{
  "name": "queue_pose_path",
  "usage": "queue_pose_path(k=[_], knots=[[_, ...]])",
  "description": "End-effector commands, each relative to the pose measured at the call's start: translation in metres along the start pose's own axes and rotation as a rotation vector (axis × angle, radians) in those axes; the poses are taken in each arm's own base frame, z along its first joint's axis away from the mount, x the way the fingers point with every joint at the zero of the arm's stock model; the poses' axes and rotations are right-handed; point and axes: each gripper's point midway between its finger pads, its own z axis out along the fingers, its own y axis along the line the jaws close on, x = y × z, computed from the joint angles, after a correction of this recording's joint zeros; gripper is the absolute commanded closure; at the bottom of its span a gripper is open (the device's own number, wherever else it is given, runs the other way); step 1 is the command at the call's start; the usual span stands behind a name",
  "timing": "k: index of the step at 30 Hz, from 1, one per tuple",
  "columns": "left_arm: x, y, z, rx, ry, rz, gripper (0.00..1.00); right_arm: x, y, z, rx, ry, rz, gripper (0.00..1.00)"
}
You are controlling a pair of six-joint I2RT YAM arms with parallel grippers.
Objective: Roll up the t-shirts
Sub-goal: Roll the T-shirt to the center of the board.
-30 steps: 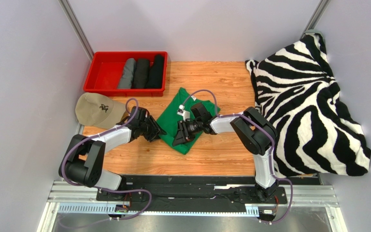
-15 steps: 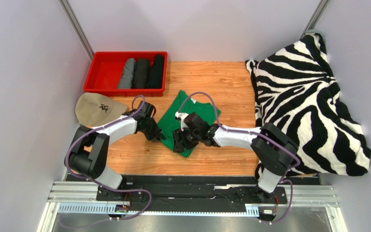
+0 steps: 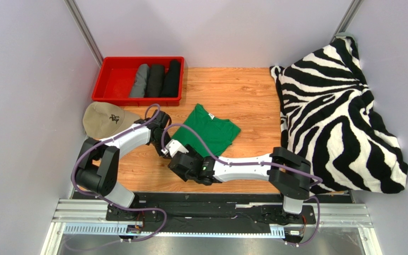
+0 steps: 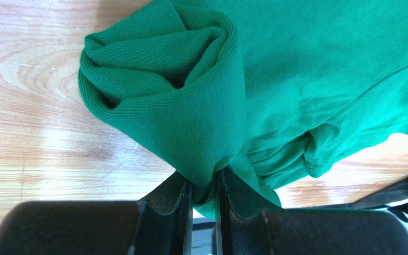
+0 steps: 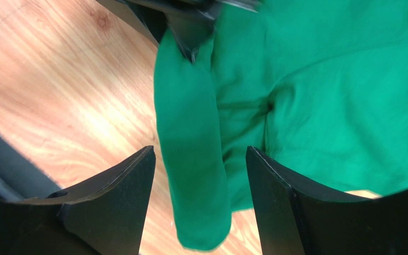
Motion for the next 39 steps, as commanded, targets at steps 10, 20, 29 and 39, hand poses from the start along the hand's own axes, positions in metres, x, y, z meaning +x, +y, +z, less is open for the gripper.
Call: queue_pose_path(k=[10,20,29,39], knots=[[-0.002,-0.001,-0.005,-0.022,0.015,0.035,0.9,-0.007,0.008,0.015,0.132,-0.015,-0.201,0.32],[-0.003,-0.003,-0.006,-0.021,0.014,0.037,0.9,0.0,0.02,0.019,0.083,-0.001,-0.186,0.42],[-0.002,-0.012,-0.007,0.039,0.008,0.034,0.77,0.014,0.023,0.018,-0.11,0.06,-0.009,0.72],[-0.018,-0.037,-0.036,0.224,-0.091,0.039,0.5,0.021,0.011,0.019,-0.448,0.124,0.364,0.75]])
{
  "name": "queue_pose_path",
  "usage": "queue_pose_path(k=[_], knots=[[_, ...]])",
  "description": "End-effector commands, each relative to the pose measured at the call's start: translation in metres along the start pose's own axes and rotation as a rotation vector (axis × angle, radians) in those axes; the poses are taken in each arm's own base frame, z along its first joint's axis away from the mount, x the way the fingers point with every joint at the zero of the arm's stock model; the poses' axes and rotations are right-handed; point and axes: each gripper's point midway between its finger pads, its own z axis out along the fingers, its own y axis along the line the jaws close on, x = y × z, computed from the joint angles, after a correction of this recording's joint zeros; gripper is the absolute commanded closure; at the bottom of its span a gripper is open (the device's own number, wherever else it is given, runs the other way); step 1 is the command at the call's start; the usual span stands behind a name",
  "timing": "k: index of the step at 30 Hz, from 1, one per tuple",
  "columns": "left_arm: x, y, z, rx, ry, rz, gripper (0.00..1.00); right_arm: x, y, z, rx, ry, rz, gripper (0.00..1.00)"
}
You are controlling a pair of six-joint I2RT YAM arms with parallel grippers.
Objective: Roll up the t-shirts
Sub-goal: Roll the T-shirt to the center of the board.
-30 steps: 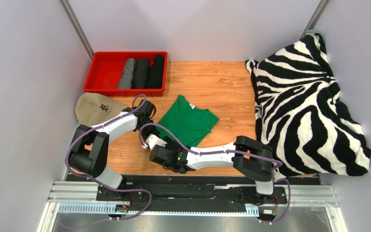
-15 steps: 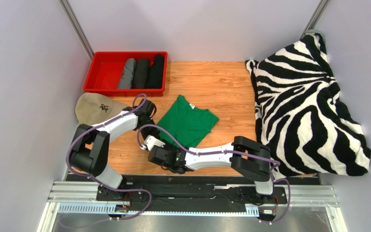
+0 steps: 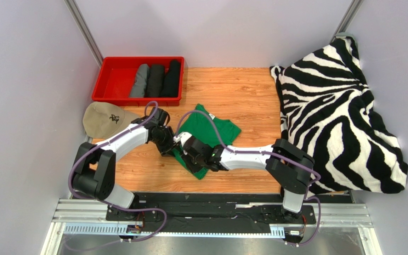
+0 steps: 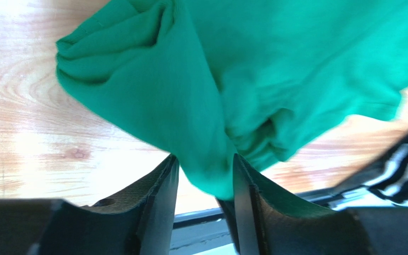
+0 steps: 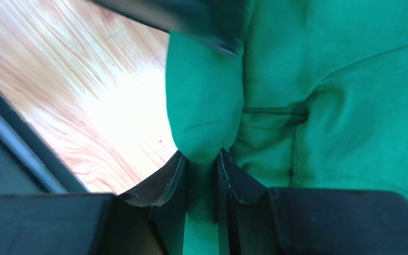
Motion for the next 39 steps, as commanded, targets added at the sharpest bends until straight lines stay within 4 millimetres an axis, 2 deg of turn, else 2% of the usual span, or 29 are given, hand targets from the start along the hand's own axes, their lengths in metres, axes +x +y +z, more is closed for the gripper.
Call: queue_pose_path(k=[1,3,4,5,7,8,10,14,26,36,38,39], knots=[[-0.018,-0.024,-0.025,0.162,-0.098,0.013,0.49,0.005,0.01,-0.004,-0.237,0.037,0.216,0.76],[-0.018,-0.027,-0.032,0.202,-0.12,0.021,0.47,0.006,0.003,-0.002,-0.304,0.063,0.286,0.76],[-0.02,-0.028,-0.034,0.217,-0.134,0.022,0.46,0.009,0.006,-0.003,-0.354,0.08,0.328,0.76],[-0.017,-0.026,-0.034,0.224,-0.131,0.024,0.46,0.01,-0.005,0.0,-0.359,0.089,0.373,0.76],[-0.018,-0.03,-0.038,0.263,-0.158,0.035,0.45,0.008,-0.005,0.0,-0.433,0.092,0.443,0.76],[-0.013,-0.025,-0.033,0.266,-0.149,0.031,0.44,0.006,-0.014,0.001,-0.442,0.089,0.478,0.76],[-0.014,-0.03,-0.034,0.314,-0.171,0.04,0.43,0.005,-0.019,0.003,-0.475,0.088,0.517,0.76],[-0.006,-0.026,-0.02,0.353,-0.152,0.031,0.39,0.005,-0.03,0.005,-0.51,0.103,0.579,0.76],[-0.015,-0.014,0.009,0.288,-0.168,-0.064,0.37,0.003,-0.042,0.005,-0.525,0.106,0.63,0.76],[-0.019,0.003,0.028,0.151,-0.194,-0.106,0.45,-0.005,-0.04,0.001,-0.546,0.098,0.638,0.76],[-0.02,0.001,0.029,0.13,-0.198,-0.099,0.48,-0.005,-0.04,0.0,-0.545,0.099,0.637,0.76],[-0.019,0.003,0.03,0.114,-0.192,-0.102,0.53,-0.006,-0.04,-0.002,-0.542,0.093,0.634,0.76]])
